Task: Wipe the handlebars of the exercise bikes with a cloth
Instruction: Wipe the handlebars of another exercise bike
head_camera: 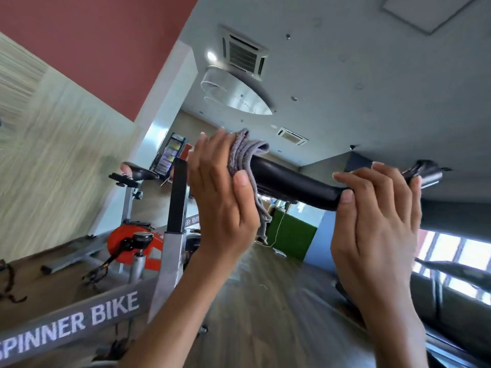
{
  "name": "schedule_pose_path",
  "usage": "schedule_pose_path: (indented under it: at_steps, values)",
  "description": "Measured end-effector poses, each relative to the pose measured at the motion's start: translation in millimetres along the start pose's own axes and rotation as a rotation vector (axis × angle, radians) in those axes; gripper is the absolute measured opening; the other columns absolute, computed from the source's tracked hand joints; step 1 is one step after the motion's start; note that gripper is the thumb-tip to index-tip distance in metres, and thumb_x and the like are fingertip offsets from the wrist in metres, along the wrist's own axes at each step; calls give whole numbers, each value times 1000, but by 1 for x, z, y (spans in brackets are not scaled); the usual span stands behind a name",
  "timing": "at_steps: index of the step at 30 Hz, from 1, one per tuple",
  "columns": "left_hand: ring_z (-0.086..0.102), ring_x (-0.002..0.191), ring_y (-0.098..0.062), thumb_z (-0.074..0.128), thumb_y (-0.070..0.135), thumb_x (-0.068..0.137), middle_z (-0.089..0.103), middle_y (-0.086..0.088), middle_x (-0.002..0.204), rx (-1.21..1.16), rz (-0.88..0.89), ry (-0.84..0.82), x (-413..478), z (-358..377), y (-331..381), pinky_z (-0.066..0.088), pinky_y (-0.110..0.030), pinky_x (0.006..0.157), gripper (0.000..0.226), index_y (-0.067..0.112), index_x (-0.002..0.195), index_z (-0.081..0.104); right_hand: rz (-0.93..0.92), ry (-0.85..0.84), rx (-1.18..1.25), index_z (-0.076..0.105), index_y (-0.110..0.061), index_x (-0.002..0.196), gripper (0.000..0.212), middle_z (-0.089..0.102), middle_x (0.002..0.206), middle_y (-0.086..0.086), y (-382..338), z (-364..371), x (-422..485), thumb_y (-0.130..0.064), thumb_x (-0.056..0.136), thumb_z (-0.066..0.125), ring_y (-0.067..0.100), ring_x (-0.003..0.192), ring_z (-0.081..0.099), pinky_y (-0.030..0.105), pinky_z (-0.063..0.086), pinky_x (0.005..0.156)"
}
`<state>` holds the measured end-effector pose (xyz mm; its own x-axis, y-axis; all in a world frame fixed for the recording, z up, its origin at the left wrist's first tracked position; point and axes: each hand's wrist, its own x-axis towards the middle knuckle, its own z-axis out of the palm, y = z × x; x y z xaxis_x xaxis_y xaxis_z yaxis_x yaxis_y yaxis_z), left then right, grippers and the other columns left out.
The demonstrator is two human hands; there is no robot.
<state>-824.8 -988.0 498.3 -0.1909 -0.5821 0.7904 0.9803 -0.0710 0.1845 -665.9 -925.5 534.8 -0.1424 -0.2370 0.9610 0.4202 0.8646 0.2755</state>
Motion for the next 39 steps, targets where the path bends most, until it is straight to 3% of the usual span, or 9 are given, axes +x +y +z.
schedule_pose_path:
  at_steps: [3,9,14,18,22,26,30,35,39]
  values:
    - [22,141,-42,22,29,102,36,-22,147,31,91,11,-11,9,15,19,-57,116,49,-1,138,37,7,-1,-8,65,-13,107,40,60,113,4,-5,3,0,-25,99,28,25,130,40,47,10,120]
    - [-10,150,-24,22,44,102,1,-1,162,161,351,133,-33,51,13,-1,-52,120,53,29,153,13,-25,-47,73,67,-17,102,36,64,109,-5,-2,-5,6,-25,99,31,17,131,39,49,14,117]
    - [-16,148,-26,23,43,103,-10,3,163,32,296,191,-42,69,28,-3,-51,119,58,25,155,7,-63,-149,90,67,-22,111,36,61,116,-16,7,-18,12,-25,98,33,12,136,37,46,16,117]
    - [-13,149,-23,27,45,101,-8,5,163,127,351,153,-45,65,26,-5,-50,118,55,30,153,14,-85,-218,84,63,-24,121,38,55,127,-19,14,-23,12,-26,99,32,9,140,31,42,13,119]
    - [-10,150,-19,24,43,101,-3,12,162,104,208,155,-29,46,11,-9,-48,118,44,26,141,25,-69,-163,72,62,-22,123,37,58,132,-9,10,-17,6,-24,100,34,14,143,29,45,11,120]
    - [-7,150,-22,25,42,101,15,-5,153,73,171,133,-28,42,19,-2,-50,118,44,20,139,28,-29,-100,102,64,-17,116,37,61,125,-4,1,-7,3,-25,100,32,19,143,28,46,8,121]
    - [4,150,-23,25,44,101,26,-7,147,73,196,130,-22,38,7,5,-52,118,42,23,137,29,-29,-31,12,66,-15,108,37,64,119,-1,-2,-3,0,-25,100,32,21,141,35,49,18,118]
    - [25,136,-43,26,35,101,31,-16,141,-140,12,197,-10,32,5,20,-61,113,39,11,131,36,-39,43,-76,64,-12,89,33,67,92,2,-17,10,8,-19,95,33,19,113,54,34,14,119]
    - [29,137,-44,25,33,103,36,-25,142,-295,-127,232,-9,34,-2,24,-61,112,41,7,134,34,-57,77,-35,61,-11,86,33,57,84,-5,-23,16,9,-16,95,30,15,91,48,35,25,110]
